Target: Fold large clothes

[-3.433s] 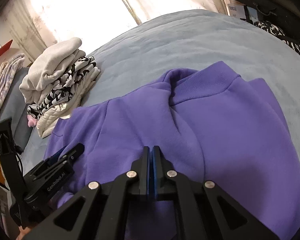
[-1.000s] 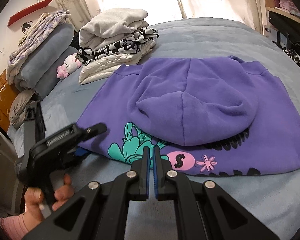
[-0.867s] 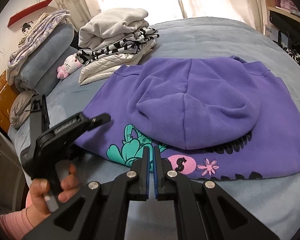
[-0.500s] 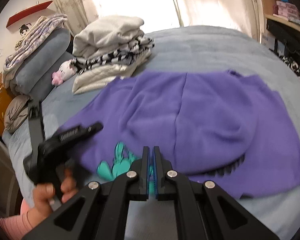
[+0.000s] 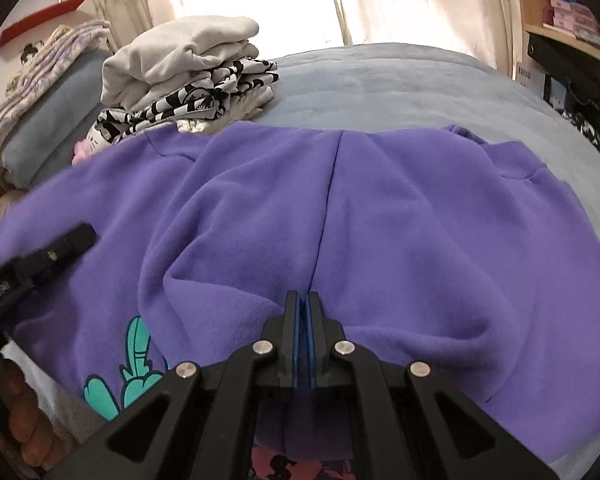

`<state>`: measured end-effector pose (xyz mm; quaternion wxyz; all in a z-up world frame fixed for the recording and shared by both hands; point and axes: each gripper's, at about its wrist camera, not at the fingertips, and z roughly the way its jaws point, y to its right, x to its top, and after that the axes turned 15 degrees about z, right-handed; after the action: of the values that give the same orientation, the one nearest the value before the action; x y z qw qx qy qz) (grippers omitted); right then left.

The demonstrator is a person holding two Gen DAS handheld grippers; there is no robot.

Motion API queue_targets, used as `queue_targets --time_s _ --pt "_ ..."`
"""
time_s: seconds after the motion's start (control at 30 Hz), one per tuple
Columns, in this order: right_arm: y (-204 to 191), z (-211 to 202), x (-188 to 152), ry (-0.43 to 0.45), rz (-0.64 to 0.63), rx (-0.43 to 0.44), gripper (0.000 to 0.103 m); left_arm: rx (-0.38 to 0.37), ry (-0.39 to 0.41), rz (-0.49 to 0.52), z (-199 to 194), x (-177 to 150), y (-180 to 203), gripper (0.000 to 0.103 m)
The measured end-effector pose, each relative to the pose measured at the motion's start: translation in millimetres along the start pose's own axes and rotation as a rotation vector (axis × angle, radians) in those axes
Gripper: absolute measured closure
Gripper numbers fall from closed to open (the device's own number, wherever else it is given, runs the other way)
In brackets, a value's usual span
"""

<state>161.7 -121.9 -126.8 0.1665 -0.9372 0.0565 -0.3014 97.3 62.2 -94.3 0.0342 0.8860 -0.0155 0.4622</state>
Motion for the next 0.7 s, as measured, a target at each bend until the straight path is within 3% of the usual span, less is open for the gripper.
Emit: queue_targets --time_s 0.27,0.5,0.6,0.7 --pt "25 0 4 -0.055 0.131 0.125 0.1 0.024 0.073 0.321 -27 37 89 0.087" --pt "61 -26 12 -0.163 0.255 0.302 0.096 0.001 0.095 0.489 -27 57 156 0.087" --pt "95 -62 11 -0.113 0.318 0.35 0.096 -0.028 0.096 0.535 -22 63 183 0.087" --pt "142 -97 8 -0.002 0.383 0.242 0.095 -0.059 0.085 0.6 -13 62 218 0.087"
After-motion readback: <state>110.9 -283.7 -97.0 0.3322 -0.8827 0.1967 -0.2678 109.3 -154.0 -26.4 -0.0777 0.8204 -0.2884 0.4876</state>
